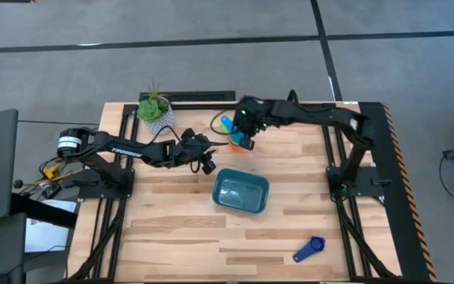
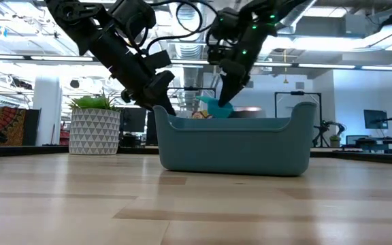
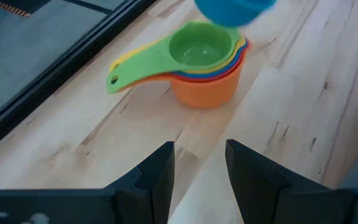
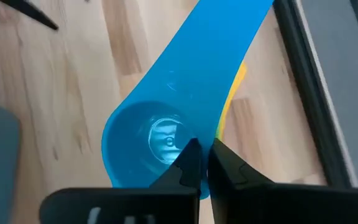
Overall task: Nest measuring cups in basket
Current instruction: Stack the light blue measuring cup on top of the green measuring cup, then stack the violet measuring cup on top of the light blue measuring cup
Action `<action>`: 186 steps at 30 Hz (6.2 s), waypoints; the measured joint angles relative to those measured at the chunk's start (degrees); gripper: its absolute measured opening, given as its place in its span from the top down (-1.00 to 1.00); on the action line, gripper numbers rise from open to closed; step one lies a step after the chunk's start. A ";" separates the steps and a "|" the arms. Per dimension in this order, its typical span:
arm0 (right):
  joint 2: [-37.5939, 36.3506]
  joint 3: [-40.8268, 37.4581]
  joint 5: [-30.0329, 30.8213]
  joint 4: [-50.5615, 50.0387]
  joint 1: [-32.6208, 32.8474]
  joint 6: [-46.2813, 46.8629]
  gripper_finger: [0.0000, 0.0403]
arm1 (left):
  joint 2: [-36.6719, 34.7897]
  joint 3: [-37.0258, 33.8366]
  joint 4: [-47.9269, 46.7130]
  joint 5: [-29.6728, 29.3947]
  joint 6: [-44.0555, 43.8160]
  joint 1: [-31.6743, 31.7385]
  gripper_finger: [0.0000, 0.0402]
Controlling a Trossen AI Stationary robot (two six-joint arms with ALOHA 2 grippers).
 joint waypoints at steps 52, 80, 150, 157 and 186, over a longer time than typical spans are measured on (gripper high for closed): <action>-13.10 -19.08 -7.64 14.52 -4.61 6.00 0.24 | 3.05 -0.06 -0.38 4.51 6.42 1.53 0.33; 1.82 -27.09 -10.79 50.95 -12.42 20.75 0.92 | 13.27 1.37 16.82 21.45 12.15 18.54 0.33; -8.31 -25.61 -4.85 28.29 -8.46 13.57 0.78 | 21.57 12.19 0.00 25.86 5.39 21.94 0.33; -21.02 -33.26 -0.78 17.05 -0.45 16.69 0.70 | 15.40 5.25 7.21 23.89 4.40 19.95 0.33; -36.45 -44.88 -1.99 -8.01 64.08 71.91 0.48 | 12.15 -5.72 31.62 14.75 2.79 8.31 0.33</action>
